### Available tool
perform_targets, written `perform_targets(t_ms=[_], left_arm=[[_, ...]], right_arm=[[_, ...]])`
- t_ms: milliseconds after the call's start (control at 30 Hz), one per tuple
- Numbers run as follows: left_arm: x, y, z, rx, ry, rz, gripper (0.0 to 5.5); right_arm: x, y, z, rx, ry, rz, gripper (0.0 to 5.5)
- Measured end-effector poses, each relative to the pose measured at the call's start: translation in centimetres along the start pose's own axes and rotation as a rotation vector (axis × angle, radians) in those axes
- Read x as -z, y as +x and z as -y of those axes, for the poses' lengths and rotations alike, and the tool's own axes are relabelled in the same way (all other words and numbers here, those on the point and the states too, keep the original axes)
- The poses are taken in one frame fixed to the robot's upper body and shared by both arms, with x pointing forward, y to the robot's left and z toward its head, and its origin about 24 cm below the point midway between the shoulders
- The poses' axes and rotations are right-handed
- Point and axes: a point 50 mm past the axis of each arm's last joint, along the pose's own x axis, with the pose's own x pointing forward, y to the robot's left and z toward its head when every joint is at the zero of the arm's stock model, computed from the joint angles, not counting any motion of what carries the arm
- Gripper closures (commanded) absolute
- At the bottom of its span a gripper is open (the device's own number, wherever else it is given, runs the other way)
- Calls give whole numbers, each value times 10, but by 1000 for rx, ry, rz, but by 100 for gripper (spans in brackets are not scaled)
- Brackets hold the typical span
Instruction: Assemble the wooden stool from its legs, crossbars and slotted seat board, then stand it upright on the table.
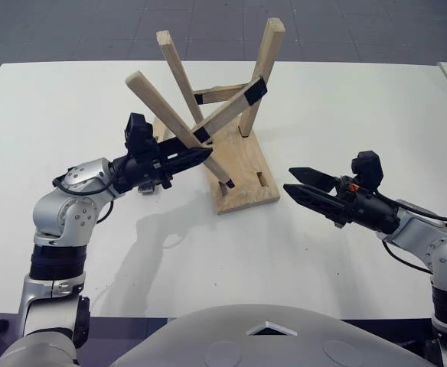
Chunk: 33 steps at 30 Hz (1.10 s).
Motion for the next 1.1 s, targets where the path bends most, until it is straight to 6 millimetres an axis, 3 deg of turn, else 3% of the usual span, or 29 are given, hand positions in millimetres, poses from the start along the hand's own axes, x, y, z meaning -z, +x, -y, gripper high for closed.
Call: perform_targets(t_ms=[133, 400, 933, 1100], left_arm=[[10, 0, -4, -2, 36, -50, 346], [11, 11, -12, 45, 149, -115, 346], [-11, 33, -34, 27, 157, -268, 346], [-14, 36, -43, -85, 197, -261, 346]], right_arm=[[1, 0, 1, 16, -9, -8, 10], [3, 0, 2, 28, -8, -7, 10], [16, 7, 1, 61, 2, -8, 10], [19, 13, 16, 179, -56, -16, 10]])
